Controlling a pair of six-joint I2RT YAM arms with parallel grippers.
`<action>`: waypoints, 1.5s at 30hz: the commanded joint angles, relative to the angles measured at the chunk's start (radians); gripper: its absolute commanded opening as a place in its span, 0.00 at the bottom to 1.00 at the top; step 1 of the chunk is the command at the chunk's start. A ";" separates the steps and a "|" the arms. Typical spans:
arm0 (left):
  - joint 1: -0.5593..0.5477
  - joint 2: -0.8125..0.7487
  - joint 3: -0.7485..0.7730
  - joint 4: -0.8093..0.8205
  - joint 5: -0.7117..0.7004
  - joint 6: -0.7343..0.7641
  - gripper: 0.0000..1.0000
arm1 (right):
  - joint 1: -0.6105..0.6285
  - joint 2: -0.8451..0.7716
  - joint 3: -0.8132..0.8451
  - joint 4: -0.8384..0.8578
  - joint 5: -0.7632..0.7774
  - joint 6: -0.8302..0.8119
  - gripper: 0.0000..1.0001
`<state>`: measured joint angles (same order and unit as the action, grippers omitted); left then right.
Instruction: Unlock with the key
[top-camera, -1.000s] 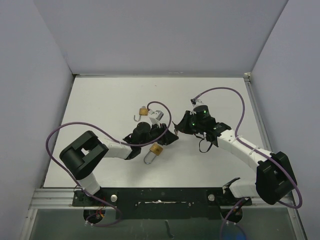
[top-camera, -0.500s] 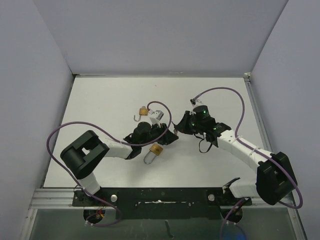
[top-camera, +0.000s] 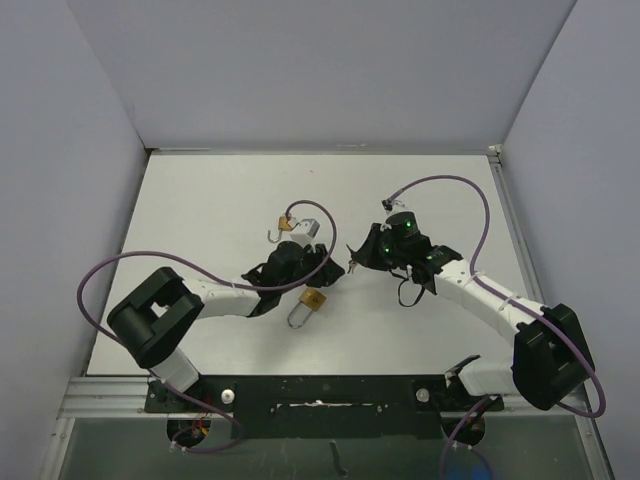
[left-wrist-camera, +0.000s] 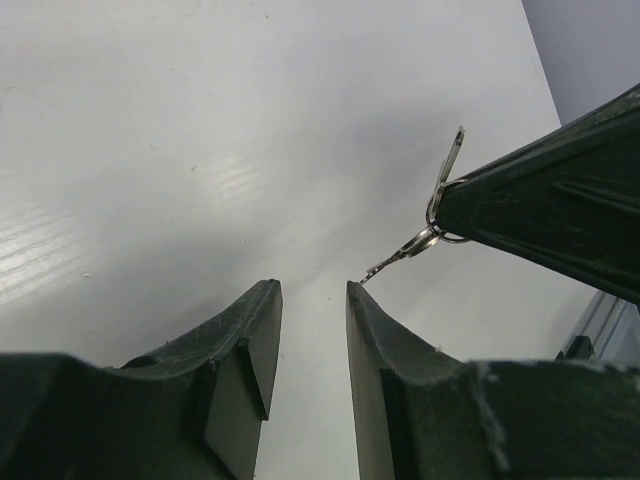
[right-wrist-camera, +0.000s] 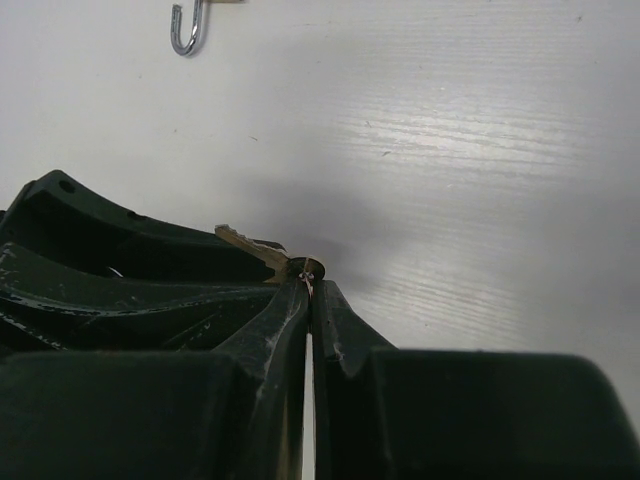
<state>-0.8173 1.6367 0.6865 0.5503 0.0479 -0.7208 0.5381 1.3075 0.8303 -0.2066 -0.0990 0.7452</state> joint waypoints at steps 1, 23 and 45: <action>-0.005 -0.069 0.018 -0.012 -0.057 0.019 0.30 | 0.003 -0.009 0.049 0.018 0.017 0.008 0.00; -0.010 0.003 -0.042 0.269 0.147 0.040 0.31 | -0.007 -0.022 0.058 0.032 -0.025 0.004 0.00; 0.105 -0.134 -0.062 0.177 0.167 0.047 0.31 | -0.009 -0.004 0.062 -0.046 -0.062 -0.170 0.00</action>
<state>-0.7368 1.5547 0.6147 0.7059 0.1761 -0.6842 0.5354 1.3075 0.8417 -0.2390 -0.1310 0.6636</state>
